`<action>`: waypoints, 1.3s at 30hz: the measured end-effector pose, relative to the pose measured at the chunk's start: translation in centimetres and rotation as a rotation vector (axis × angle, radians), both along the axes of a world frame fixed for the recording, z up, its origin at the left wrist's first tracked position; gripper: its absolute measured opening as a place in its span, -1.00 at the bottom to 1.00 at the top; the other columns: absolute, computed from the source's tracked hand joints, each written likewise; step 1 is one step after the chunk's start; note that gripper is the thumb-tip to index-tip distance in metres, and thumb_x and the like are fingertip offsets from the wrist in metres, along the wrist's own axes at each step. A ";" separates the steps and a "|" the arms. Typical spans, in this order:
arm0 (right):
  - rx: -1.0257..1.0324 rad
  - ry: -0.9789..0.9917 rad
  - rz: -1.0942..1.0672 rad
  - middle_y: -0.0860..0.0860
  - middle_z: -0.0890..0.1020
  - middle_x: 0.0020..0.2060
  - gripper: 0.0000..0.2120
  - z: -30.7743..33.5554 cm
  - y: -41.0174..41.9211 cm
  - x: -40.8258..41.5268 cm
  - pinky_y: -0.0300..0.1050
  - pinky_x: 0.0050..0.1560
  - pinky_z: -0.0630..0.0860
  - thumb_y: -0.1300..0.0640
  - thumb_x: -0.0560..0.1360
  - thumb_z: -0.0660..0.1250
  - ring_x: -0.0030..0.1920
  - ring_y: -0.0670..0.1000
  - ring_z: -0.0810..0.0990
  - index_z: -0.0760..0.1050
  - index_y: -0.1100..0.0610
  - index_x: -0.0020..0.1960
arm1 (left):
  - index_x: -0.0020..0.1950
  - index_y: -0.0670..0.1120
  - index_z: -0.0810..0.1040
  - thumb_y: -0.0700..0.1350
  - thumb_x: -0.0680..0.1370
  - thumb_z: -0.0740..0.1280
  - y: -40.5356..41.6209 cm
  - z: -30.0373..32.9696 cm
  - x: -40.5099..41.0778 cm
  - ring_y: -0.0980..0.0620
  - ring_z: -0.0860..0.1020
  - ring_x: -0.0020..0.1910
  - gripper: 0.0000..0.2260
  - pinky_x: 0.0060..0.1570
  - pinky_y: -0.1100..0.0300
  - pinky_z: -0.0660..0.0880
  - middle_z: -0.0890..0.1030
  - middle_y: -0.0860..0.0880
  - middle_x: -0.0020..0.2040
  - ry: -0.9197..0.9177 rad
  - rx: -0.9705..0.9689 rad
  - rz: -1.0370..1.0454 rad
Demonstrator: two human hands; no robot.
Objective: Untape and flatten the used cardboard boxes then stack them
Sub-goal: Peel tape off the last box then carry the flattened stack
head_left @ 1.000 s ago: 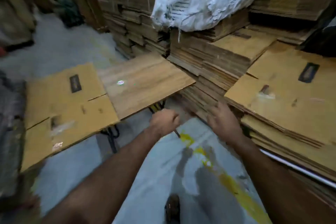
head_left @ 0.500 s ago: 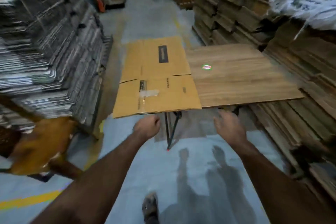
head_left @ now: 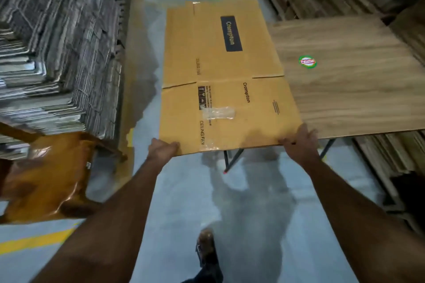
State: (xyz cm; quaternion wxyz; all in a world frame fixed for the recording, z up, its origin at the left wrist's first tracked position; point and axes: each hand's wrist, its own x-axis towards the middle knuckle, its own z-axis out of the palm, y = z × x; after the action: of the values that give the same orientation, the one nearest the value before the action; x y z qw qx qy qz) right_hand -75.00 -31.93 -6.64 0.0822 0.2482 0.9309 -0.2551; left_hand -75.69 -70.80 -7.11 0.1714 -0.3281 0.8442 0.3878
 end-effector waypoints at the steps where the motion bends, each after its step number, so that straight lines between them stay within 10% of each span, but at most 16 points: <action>1: -0.007 -0.001 -0.025 0.47 0.17 0.42 -0.03 -0.3 0.0 -0.6 0.26 0.43 0.20 -0.25 0.43 0.34 0.43 0.42 0.20 0.04 0.34 0.54 | 0.34 -0.26 0.36 0.10 0.49 0.43 -0.2 -1.0 -0.5 -0.21 0.47 0.26 -0.40 0.19 0.01 0.45 0.46 -0.21 0.31 0.020 0.068 0.027; 8: -0.083 -0.205 -0.182 0.28 0.45 0.28 -0.13 1.9 1.9 -5.8 0.18 0.21 0.49 -0.35 0.35 0.44 0.27 0.29 0.46 0.31 0.24 0.39 | 0.03 -0.15 0.50 0.17 0.48 0.43 -2.0 -0.2 -2.5 0.05 0.47 -0.31 -0.59 -0.48 0.29 0.37 0.55 -0.11 -0.03 -0.012 0.064 -0.070; 12: -0.310 -0.150 -0.053 0.12 0.65 -0.04 -0.57 3.6 3.0 -7.3 -0.17 -0.18 0.50 -0.02 0.37 0.57 -0.16 0.03 0.60 0.60 0.23 0.10 | 0.08 -0.16 0.53 0.18 0.36 0.53 -4.1 1.2 -5.0 -0.03 0.54 -0.18 -0.49 -0.27 0.20 0.45 0.57 -0.07 -0.01 -0.017 0.064 -0.053; 16: -0.466 -0.141 -0.110 0.21 0.68 0.02 -0.49 4.8 1.5 -8.7 0.01 -0.06 0.60 0.12 0.23 0.65 -0.13 0.13 0.64 0.62 0.29 0.10 | 0.20 -0.18 0.47 0.09 0.17 0.64 -4.7 2.3 -6.1 -0.12 0.62 -0.03 -0.28 -0.09 -0.05 0.62 0.62 -0.13 0.05 0.094 0.201 -0.015; 20: -0.254 -0.032 -0.052 0.20 0.65 0.11 -0.23 4.5 0.6 -8.8 0.10 0.13 0.58 -0.08 0.09 0.58 0.11 0.20 0.63 0.56 0.21 0.23 | 0.04 -0.20 0.55 -0.06 0.51 0.46 -3.4 4.3 -6.7 0.02 0.53 -0.33 -0.75 -0.41 0.28 0.44 0.58 -0.03 -0.25 0.120 0.226 -0.046; 27: -0.003 0.155 0.041 0.29 0.59 0.07 -0.61 8.3 -3.7 -3.6 0.06 0.03 0.49 0.05 0.49 0.38 0.11 0.32 0.57 0.43 0.25 0.21 | 0.02 -0.20 0.61 0.34 0.42 0.31 -0.8 6.1 -3.3 -0.21 0.61 -0.13 -0.41 -0.18 0.00 0.56 0.65 -0.20 -0.11 0.303 -0.103 -0.105; 39: 0.178 0.408 0.136 0.24 0.63 -0.12 -0.69 15.6 5.8 8.8 0.04 -0.16 0.48 -0.03 0.56 0.32 -0.09 0.29 0.61 0.46 0.23 0.04 | 0.01 -0.32 0.55 0.08 0.62 0.23 9.0 11.8 7.5 -0.36 0.55 0.01 -0.57 -0.07 -0.04 0.42 0.60 -0.38 -0.02 0.499 -0.276 -0.181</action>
State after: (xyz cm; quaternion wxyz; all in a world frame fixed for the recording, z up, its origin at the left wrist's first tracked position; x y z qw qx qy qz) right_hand -66.22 -26.17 9.01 -0.1128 0.1344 0.9617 -0.2107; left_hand -68.19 -61.76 4.65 -0.0535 -0.1662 0.9308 0.3212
